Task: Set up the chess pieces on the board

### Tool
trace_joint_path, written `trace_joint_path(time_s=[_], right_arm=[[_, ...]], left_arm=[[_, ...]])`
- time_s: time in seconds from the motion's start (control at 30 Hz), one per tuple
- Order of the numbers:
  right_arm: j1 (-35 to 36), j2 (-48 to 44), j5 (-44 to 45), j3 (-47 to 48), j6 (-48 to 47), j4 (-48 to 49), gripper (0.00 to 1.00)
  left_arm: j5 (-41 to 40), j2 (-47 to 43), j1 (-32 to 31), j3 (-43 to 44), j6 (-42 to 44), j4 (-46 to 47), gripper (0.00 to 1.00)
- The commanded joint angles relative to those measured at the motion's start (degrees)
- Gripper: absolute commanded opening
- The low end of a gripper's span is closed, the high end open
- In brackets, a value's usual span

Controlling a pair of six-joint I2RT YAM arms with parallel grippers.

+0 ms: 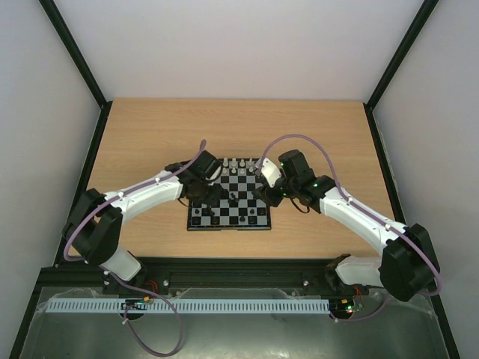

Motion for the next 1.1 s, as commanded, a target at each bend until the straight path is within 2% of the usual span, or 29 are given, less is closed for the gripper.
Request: trace_joint_path(time_s=[0.0,0.23,1.07], right_arm=[[-0.1,0.2,-0.8,0.1,0.1,0.0,0.52],[-0.1,-0.2,-0.8,-0.1,-0.2,-0.1,0.52],[-0.1,-0.3,-1.1,-0.4,-0.7,-0.3,0.53]], left_arm=[[1.1,2.3,-1.1,1.9,-0.6,-6.0,0.26],[-0.5,4.6,-1.5,3.3,-0.8,-8.2,0.29],[-1.1,9.9,-1.7,4.8,0.1,-9.9,0.28]])
